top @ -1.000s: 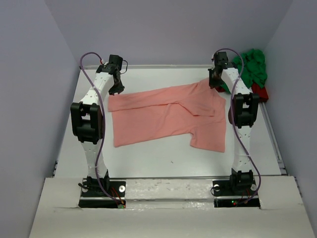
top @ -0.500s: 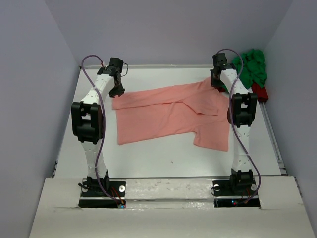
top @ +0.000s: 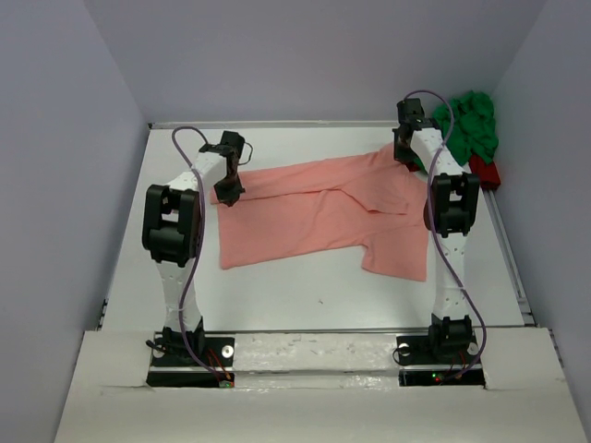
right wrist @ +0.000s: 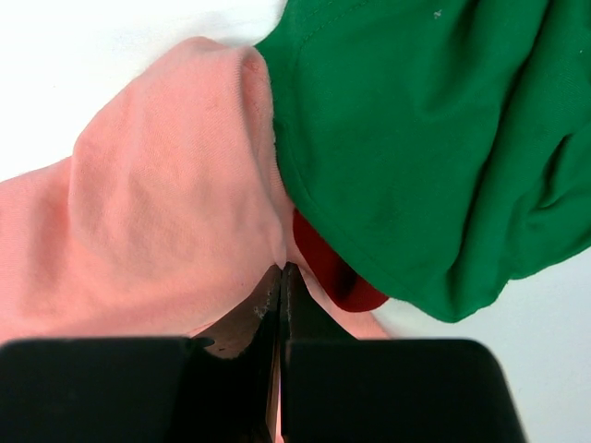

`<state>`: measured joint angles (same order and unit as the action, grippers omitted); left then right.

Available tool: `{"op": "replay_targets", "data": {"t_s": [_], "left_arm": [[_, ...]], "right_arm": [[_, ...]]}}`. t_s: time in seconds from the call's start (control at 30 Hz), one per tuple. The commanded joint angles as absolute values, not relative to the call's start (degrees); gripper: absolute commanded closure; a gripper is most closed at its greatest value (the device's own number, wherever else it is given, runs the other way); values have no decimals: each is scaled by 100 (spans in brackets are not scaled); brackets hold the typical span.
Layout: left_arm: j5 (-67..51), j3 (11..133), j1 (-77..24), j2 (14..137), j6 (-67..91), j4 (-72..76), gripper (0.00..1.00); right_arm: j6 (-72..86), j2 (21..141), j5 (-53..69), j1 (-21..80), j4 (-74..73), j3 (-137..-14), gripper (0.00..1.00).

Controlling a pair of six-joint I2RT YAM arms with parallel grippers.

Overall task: Fold and stack the t-shirts
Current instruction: Fold the flattened tshirt in 1/3 of the way

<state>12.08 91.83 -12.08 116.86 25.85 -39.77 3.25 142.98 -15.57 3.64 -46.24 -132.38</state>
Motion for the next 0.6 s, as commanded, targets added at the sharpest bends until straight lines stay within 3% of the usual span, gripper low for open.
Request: {"op": "replay_targets", "data": {"t_s": [0.0, 0.57], "left_arm": [[643, 8983, -1309, 11505, 2821, -3877, 100], [457, 8710, -1292, 11988, 3375, -3981, 100]], "right_arm": [[290, 14159, -1477, 290, -4430, -13438, 100], [202, 14072, -1801, 290, -4421, -13482, 100]]}}
